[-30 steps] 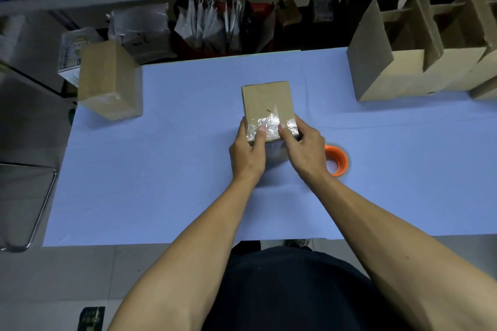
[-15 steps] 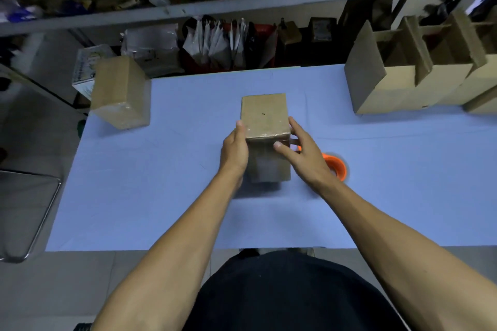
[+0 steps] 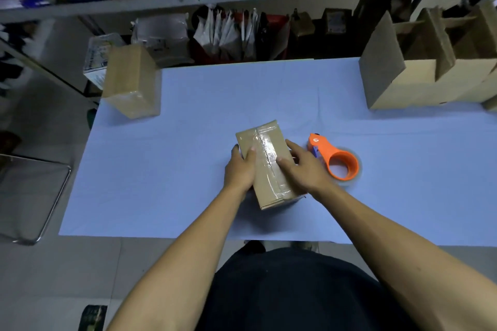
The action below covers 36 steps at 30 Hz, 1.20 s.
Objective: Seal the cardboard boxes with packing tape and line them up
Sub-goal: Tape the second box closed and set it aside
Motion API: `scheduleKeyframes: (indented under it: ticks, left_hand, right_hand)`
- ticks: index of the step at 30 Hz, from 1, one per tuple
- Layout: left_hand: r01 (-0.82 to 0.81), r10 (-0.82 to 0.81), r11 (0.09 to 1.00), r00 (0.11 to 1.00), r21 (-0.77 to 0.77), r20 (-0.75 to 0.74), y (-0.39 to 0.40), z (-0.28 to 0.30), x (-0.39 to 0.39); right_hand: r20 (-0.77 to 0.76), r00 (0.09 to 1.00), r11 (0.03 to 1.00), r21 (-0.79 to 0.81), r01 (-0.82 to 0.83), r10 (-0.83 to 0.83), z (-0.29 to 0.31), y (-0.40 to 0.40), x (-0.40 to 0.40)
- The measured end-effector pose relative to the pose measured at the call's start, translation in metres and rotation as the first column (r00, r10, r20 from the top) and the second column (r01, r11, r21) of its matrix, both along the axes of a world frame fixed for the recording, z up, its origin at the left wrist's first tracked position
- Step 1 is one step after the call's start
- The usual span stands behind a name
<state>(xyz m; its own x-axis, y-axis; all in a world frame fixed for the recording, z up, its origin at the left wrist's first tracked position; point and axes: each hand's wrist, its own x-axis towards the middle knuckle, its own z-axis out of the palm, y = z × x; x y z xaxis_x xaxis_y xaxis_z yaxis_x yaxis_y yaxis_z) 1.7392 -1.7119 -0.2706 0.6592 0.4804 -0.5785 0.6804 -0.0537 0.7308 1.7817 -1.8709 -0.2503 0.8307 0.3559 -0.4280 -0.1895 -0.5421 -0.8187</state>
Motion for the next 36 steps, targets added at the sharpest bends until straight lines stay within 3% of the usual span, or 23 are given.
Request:
scheduleKeyframes:
  ticks: [2,4,7,10,13,16,19,22,25,29,33,34,36]
  left_hand:
    - [0.063,-0.062,0.993,0.998,0.099,-0.013,0.003,-0.001,0.002]
    - [0.199,-0.219,0.936,0.975,0.291,0.039,0.009,0.001,0.004]
    - [0.500,-0.594,0.675,0.804,0.542,-0.001,0.025,0.003,0.009]
    - [0.633,-0.703,0.522,0.699,0.572,-0.132,0.039,0.006,0.015]
    - [0.572,-0.654,0.454,0.734,0.684,-0.180,0.049,0.010,0.011]
    - [0.492,-0.593,0.535,0.798,0.688,-0.110,0.049,0.012,0.000]
    - [0.397,-0.499,0.651,0.866,0.646,-0.030,0.044,0.012,-0.008]
    - [0.366,-0.444,0.671,0.895,0.645,-0.046,0.040,0.014,-0.010]
    - [0.447,-0.467,0.616,0.870,0.648,-0.156,0.038,0.017,-0.011]
    - [0.554,-0.591,0.373,0.760,0.744,-0.270,0.047,0.026,0.003]
    - [0.788,-0.880,0.012,0.300,0.616,-0.367,0.052,0.032,0.029]
    - [0.823,-0.896,-0.003,0.250,0.568,-0.366,0.051,0.029,0.031]
    - [0.841,-0.888,0.103,0.319,0.531,-0.331,0.048,0.020,0.028]
  right_hand:
    - [-0.032,0.998,0.999,0.006,0.052,-0.051,-0.001,-0.001,0.000]
    - [-0.151,0.987,0.995,0.080,0.058,-0.046,-0.004,-0.007,0.000]
    - [-0.304,0.950,0.982,0.187,-0.018,0.076,-0.007,-0.019,0.002]
    - [-0.196,0.980,0.996,0.080,-0.027,0.042,-0.007,-0.023,0.011]
    - [0.067,0.989,0.986,-0.093,0.141,-0.135,-0.007,-0.020,0.021]
    - [0.258,0.936,0.947,-0.150,0.284,-0.240,-0.009,-0.014,0.026]
    - [0.207,0.907,0.916,-0.089,0.391,-0.367,-0.013,-0.006,0.023]
    - [0.135,0.874,0.882,-0.004,0.471,-0.466,-0.014,-0.004,0.020]
    - [0.123,0.904,0.913,0.037,0.407,-0.409,-0.015,-0.006,0.024]
    - [0.050,0.953,0.953,0.067,0.294,-0.298,-0.011,-0.006,0.034]
    - [0.063,0.994,0.996,0.024,0.089,-0.091,-0.006,-0.007,0.041]
    - [0.083,0.994,0.998,0.000,0.071,-0.070,-0.006,-0.009,0.041]
    - [0.126,0.983,0.990,-0.034,0.139,-0.134,-0.010,-0.016,0.037]
